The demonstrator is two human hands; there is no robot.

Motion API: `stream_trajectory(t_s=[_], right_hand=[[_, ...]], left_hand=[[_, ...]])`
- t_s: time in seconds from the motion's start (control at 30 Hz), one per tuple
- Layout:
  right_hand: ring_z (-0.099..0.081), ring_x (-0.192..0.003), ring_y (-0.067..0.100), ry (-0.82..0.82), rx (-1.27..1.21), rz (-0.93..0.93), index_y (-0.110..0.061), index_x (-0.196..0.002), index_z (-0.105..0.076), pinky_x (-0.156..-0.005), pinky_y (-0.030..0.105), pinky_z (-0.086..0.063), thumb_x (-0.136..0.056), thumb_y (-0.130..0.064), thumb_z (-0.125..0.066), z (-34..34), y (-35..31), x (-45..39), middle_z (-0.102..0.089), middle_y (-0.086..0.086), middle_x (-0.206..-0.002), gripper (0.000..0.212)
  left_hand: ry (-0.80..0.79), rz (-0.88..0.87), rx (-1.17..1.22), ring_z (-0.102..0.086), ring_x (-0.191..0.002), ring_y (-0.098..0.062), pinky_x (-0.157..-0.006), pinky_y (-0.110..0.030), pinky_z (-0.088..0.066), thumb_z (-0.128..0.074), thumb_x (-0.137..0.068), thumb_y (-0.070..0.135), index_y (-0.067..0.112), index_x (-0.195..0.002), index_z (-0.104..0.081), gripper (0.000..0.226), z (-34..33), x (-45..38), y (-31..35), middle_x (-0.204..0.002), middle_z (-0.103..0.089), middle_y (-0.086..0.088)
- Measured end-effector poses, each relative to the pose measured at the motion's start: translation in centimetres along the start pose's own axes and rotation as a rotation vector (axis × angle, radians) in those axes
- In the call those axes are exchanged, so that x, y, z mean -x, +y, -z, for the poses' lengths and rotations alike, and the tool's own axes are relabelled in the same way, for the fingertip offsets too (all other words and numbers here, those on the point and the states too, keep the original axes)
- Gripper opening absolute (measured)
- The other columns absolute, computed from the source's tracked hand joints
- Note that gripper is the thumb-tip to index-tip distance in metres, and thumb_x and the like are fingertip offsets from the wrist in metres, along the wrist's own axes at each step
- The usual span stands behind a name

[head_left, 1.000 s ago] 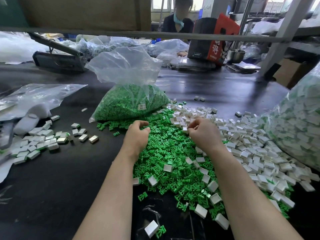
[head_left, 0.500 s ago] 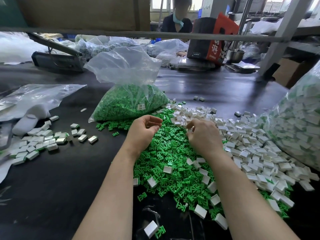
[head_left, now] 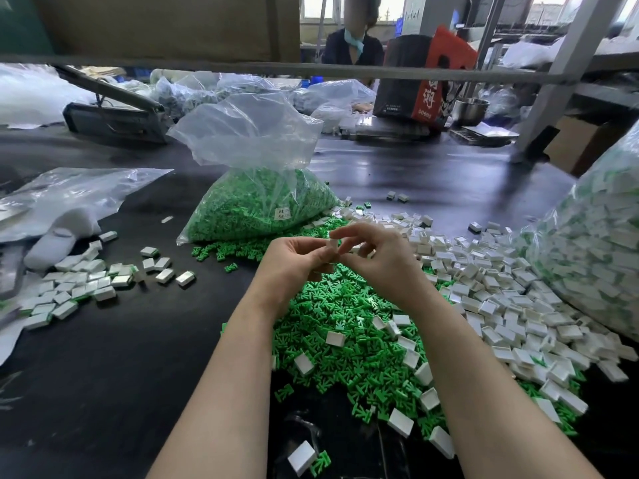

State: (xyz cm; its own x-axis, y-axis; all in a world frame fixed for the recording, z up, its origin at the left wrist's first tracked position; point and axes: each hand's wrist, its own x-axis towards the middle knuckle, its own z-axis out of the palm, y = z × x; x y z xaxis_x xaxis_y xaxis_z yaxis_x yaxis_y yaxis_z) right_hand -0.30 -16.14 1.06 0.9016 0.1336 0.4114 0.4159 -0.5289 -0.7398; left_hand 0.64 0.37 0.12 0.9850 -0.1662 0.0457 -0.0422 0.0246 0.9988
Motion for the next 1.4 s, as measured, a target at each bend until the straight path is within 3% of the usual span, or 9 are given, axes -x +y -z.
stream_trajectory(t_s=[0.17,0.37,0.57,0.8,0.93,1.0,1.03,1.13,1.4], right_hand=[[-0.063,-0.071,0.016,-0.010,0.085,-0.047,-0.025,-0.116,-0.068,-0.069,0.032,-0.057,-0.090,-0.014,-0.067,-0.3,0.4,0.0,-0.065,-0.011,-0.087,0.029],[-0.055,-0.112,0.018,-0.278,0.533,-0.196,-0.028,-0.126,-0.062,-0.104,0.036,-0.043,-0.089,-0.035,-0.069,-0.9,0.9,0.3,-0.059,0.000,-0.120,0.039],[-0.055,-0.106,0.016,-0.243,0.579,-0.163,-0.029,-0.107,-0.065,-0.095,0.032,-0.045,-0.089,-0.031,-0.069,-1.1,0.6,0.2,-0.062,-0.003,-0.110,0.018],[-0.058,-0.094,0.016,-0.149,0.581,-0.102,-0.017,-0.106,-0.069,-0.084,0.028,-0.044,-0.097,-0.026,-0.056,-1.5,0.9,0.4,-0.068,0.001,-0.103,0.018],[-0.063,-0.080,0.014,-0.006,0.252,-0.190,-0.012,-0.100,-0.072,-0.074,0.019,-0.051,-0.095,-0.018,-0.060,-1.2,0.7,0.2,-0.069,-0.002,-0.088,0.014],[-0.066,-0.074,0.018,0.056,-0.021,-0.241,-0.012,-0.095,-0.072,-0.070,0.024,-0.056,-0.094,-0.012,-0.062,-0.8,0.4,0.2,-0.070,-0.001,-0.082,0.010],[-0.066,-0.072,0.019,0.072,-0.161,-0.265,-0.013,-0.093,-0.072,-0.068,0.027,-0.056,-0.093,-0.009,-0.062,-0.6,0.2,0.2,-0.072,0.001,-0.080,0.010],[-0.060,-0.059,0.003,0.091,-0.498,-0.314,-0.014,-0.092,-0.072,-0.054,0.017,-0.044,-0.092,-0.004,-0.062,-0.3,-0.3,0.2,-0.072,0.003,-0.075,0.014],[-0.058,-0.063,0.008,0.112,-0.779,-0.348,-0.011,-0.089,-0.073,-0.054,0.019,-0.041,-0.086,-0.002,-0.068,0.0,-0.5,-0.1,-0.072,0.006,-0.078,0.011]], left_hand=[[0.090,0.011,-0.060,-0.064,-0.061,-0.006,-0.053,-0.017,-0.048,-0.078,-0.080,0.018,0.011,-0.085,-0.070,0.012,0.0,0.0,-0.1,-0.075,-0.072,-0.003],[0.231,-0.067,-0.098,-0.057,-0.061,-0.011,-0.056,-0.020,-0.050,-0.085,-0.070,0.013,0.009,-0.077,-0.058,0.028,0.2,-0.1,-0.2,-0.072,-0.063,-0.007],[0.177,-0.173,0.048,-0.063,-0.061,-0.007,-0.060,-0.018,-0.050,-0.083,-0.069,0.007,0.013,-0.076,-0.060,0.025,0.1,0.0,0.0,-0.063,-0.068,0.003],[0.105,-0.195,0.058,-0.069,-0.076,-0.014,-0.067,-0.023,-0.054,-0.081,-0.075,0.012,0.011,-0.087,-0.067,0.020,0.1,0.1,-0.1,-0.082,-0.075,-0.007],[0.159,-0.168,-0.001,-0.065,-0.077,-0.011,-0.068,-0.022,-0.053,-0.077,-0.081,0.019,0.015,-0.091,-0.072,0.012,0.2,-0.1,-0.4,-0.083,-0.074,-0.001],[0.183,-0.160,0.021,-0.063,-0.072,-0.005,-0.063,-0.018,-0.050,-0.073,-0.086,0.020,0.016,-0.093,-0.071,0.008,0.2,-0.2,-0.4,-0.079,-0.072,0.005],[0.188,-0.156,0.051,-0.063,-0.071,-0.004,-0.061,-0.017,-0.049,-0.069,-0.089,0.019,0.017,-0.095,-0.070,0.007,0.2,-0.3,-0.3,-0.079,-0.072,0.005],[0.217,-0.136,0.153,-0.066,-0.071,-0.006,-0.060,-0.017,-0.049,-0.063,-0.093,0.015,0.017,-0.101,-0.068,0.009,0.2,-0.2,-0.2,-0.082,-0.074,0.000],[0.171,-0.046,0.430,-0.073,-0.080,-0.014,-0.067,-0.021,-0.056,-0.067,-0.085,0.006,0.011,-0.100,-0.061,0.017,-0.2,0.1,0.7,-0.090,-0.076,-0.006]])
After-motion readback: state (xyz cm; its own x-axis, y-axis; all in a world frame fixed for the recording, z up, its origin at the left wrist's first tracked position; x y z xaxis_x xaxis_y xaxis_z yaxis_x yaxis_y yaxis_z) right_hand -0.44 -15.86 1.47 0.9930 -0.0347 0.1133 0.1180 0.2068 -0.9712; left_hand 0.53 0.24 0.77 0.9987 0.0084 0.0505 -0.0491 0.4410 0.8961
